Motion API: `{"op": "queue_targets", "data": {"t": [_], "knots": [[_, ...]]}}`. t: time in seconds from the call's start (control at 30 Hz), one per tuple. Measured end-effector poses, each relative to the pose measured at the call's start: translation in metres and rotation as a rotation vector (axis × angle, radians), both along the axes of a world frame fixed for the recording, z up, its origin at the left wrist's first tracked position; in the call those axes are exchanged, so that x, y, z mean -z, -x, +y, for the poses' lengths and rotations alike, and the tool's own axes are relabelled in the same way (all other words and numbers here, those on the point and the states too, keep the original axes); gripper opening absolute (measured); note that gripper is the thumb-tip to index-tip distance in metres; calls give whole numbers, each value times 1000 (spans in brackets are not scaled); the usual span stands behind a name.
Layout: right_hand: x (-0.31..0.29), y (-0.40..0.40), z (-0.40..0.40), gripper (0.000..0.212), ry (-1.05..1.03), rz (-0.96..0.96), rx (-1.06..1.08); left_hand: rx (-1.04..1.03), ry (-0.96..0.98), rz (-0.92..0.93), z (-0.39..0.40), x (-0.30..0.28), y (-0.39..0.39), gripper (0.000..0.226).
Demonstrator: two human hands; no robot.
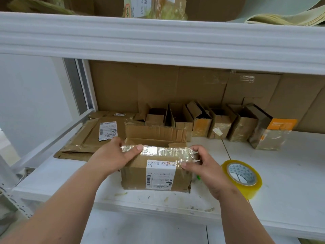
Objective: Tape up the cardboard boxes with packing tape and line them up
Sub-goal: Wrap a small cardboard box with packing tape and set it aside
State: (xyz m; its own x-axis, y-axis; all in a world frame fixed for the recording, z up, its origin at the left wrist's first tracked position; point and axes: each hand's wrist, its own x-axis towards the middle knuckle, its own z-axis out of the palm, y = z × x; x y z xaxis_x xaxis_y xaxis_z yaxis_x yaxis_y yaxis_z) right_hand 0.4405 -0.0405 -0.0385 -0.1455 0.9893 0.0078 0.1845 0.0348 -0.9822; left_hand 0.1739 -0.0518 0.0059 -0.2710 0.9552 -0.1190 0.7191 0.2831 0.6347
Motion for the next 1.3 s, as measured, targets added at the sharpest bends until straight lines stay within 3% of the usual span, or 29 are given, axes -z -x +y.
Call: {"op": "queue_targets", "data": {"t": [0.07,0.13,0.2,0.3,0.43,0.63,0.73,0.8,0.93,1.0,1.3], "knots": [[0,1,0,45,32,24,-1,-57,-59,55,-1,9,-1,81],[-1,0,3,63,29,-5,4,-66,-105,9,-1,17,-3,92],[-4,0,8,85,32,-39,-17,-23,-119,11,0,21,-2,104],[-7,6,11,109,29,-111,-31,54,-79,41,3,22,0,103],[-9,16,15,117,9,-127,-44,97,-125,-160,7,27,6,105],[-10,19,15,113,-46,-65,-71,203,-307,-351,7,34,4,114],[-8,19,14,103,-77,-92,-52,212,-382,-339,5,37,4,114],[-6,18,13,92,-86,-97,-46,209,-403,-285,5,40,5,104],[-2,19,10,52,-89,-122,-32,197,-410,-166,4,45,10,58],[1,21,9,39,-108,-196,2,164,-403,-143,4,47,9,46],[8,29,13,9,-243,-338,186,184,-303,-127,1,46,6,50]]}}
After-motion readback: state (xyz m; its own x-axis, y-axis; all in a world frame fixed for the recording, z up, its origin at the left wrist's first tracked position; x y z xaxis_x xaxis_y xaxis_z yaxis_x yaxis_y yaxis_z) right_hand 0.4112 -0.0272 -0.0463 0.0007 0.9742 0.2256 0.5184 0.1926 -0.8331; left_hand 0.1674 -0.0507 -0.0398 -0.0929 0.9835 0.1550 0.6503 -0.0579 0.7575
